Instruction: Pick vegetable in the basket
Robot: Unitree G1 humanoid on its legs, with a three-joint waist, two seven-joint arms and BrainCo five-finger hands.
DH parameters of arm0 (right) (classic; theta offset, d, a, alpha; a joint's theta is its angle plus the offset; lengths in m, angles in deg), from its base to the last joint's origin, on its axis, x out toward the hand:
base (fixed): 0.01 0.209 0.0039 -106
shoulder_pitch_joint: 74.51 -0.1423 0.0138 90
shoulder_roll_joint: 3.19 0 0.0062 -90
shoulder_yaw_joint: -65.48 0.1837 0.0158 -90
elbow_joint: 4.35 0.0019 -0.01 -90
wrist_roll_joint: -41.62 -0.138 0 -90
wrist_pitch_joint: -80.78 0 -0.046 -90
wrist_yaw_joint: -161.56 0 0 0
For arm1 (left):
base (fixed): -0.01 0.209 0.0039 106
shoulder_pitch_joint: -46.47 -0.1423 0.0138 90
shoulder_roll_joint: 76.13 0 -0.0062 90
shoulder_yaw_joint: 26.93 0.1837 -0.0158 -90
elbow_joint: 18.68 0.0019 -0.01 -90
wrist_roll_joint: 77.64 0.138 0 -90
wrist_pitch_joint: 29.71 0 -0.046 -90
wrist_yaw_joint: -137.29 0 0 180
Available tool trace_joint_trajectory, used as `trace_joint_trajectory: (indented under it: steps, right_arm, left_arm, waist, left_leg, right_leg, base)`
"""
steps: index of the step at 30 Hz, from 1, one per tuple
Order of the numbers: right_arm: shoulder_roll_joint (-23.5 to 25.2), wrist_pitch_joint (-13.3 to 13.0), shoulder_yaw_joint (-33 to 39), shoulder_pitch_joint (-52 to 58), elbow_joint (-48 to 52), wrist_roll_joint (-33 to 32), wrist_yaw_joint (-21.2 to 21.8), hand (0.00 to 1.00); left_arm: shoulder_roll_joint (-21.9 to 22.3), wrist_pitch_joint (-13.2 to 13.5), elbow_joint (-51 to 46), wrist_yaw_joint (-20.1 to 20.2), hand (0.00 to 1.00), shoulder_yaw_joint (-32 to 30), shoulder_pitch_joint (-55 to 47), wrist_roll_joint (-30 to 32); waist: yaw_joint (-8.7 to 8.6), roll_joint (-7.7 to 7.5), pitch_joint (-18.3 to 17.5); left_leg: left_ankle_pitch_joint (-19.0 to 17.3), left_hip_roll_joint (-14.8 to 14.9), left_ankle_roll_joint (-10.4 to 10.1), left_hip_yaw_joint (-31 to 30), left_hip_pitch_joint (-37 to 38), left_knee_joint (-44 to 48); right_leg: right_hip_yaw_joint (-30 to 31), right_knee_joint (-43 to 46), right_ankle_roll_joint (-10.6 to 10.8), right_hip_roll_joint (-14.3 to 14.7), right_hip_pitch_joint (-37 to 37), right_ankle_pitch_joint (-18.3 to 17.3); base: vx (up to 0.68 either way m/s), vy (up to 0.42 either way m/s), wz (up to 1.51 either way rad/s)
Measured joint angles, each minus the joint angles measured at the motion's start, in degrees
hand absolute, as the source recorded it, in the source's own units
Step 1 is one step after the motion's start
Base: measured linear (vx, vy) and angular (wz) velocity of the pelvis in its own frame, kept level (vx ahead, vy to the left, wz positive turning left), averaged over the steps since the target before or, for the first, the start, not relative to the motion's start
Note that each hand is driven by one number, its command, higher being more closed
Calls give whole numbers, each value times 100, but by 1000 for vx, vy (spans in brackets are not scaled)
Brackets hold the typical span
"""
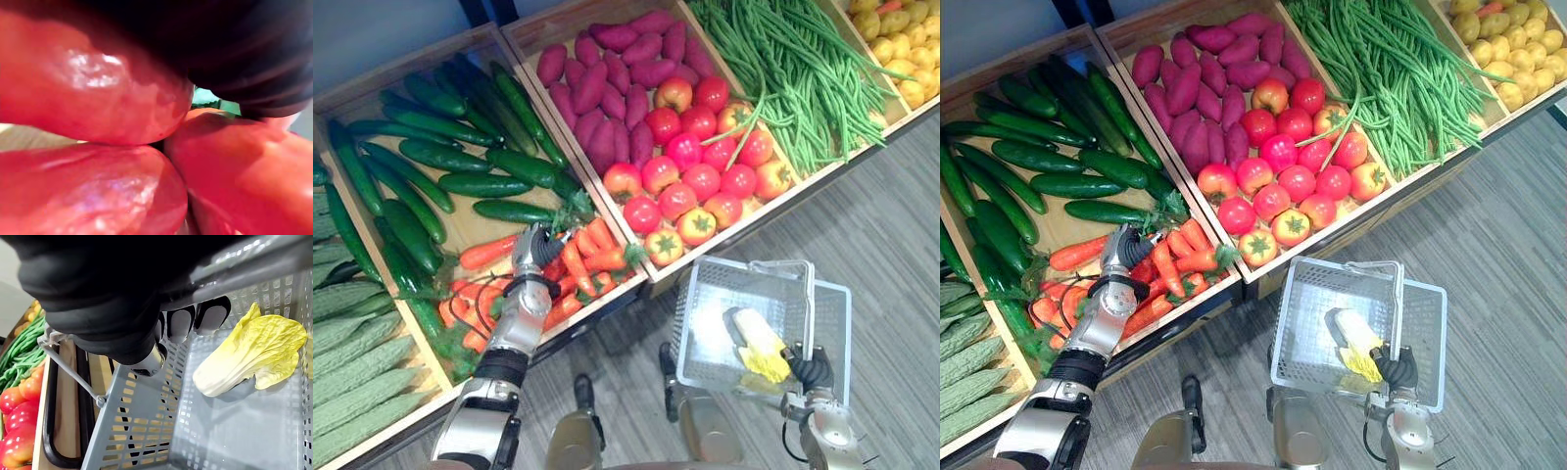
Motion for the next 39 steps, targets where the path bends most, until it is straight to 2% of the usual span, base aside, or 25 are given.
trace_joint_trajectory:
  steps: [12, 18, 22, 27, 31, 36, 37, 38, 39]
  right_arm:
    - [5, -18, 22, -147, -525, 9, 1, 100]
    - [25, -21, 54, -184, -635, 11, 22, 100]
    - [153, -21, 63, -149, -636, 61, 26, 100]
    - [230, -1, 144, -45, -624, 106, 22, 100]
    - [371, 96, 239, 45, -304, 111, 22, 100]
    - [458, 187, 222, 133, 498, 111, 5, 100]
    - [466, 188, 213, 123, 731, 112, -9, 100]
    - [469, 188, 212, 101, 841, 112, -12, 100]
    - [498, 185, 192, 25, 1062, 117, -22, 100]
  left_arm:
    - [-5, 153, -1536, -491, 100, -311, -640, -172]
    - [3, 242, -2290, -670, 100, -584, -930, -228]
    - [309, 344, -2979, -760, 100, -716, -1335, -478]
    - [861, 651, -3869, -748, 100, -751, -2008, -1161]
    - [1182, 857, -4695, -747, 100, -742, -2276, -1690]
    - [1255, 946, -5380, -745, 100, -675, -2417, -1899]
    - [1272, 1009, -5504, -752, 100, -648, -2406, -1900]
    - [1286, 1028, -5554, -755, 100, -604, -2410, -1901]
    - [1296, 1069, -5561, -754, 100, -491, -2398, -1908]
  waist:
    - [-26, 68, -36]
    - [-122, 128, -104]
    - [-131, 153, -203]
    - [-85, 303, -530]
    - [171, 321, -550]
    - [203, 309, -556]
    - [199, 294, -567]
    - [216, 292, -567]
    - [233, 282, -563]
  left_leg:
    - [-1, -12, 6, -60, 309, -125]
    - [-1, -8, 6, -85, 390, -128]
    - [-15, 8, 22, -66, 492, -125]
    - [-15, 22, 21, 60, 604, -199]
    - [-164, 123, 10, 518, 735, -21]
    - [-783, 455, -42, 1237, 539, 961]
    - [-921, 600, -13, 1513, 494, 1256]
    - [-974, 652, -21, 1669, 493, 1340]
    - [-1039, 764, -4, 2067, 583, 1444]
  right_leg:
    - [-6, -274, 54, 41, 395, 51]
    - [0, -284, 54, 48, 487, 51]
    - [26, -290, 56, 70, 586, 49]
    - [113, -306, 61, 102, 612, 50]
    - [478, -476, 88, 235, 681, 223]
    - [1142, -673, 122, 517, 577, 530]
    - [1098, -743, 167, 579, 452, 513]
    - [807, -746, 115, 505, 369, 412]
    - [-170, -645, -45, 265, 221, 273]
  base:
    - [-4, -1, 1]
    - [1, 2, 2]
    - [-24, -4, -2]
    - [-5, 4, -12]
    - [-16, 13, -45]
    - [-42, 23, -87]
    - [-101, 32, -124]
    - [-117, 3, -144]
    - [-72, 4, -121]
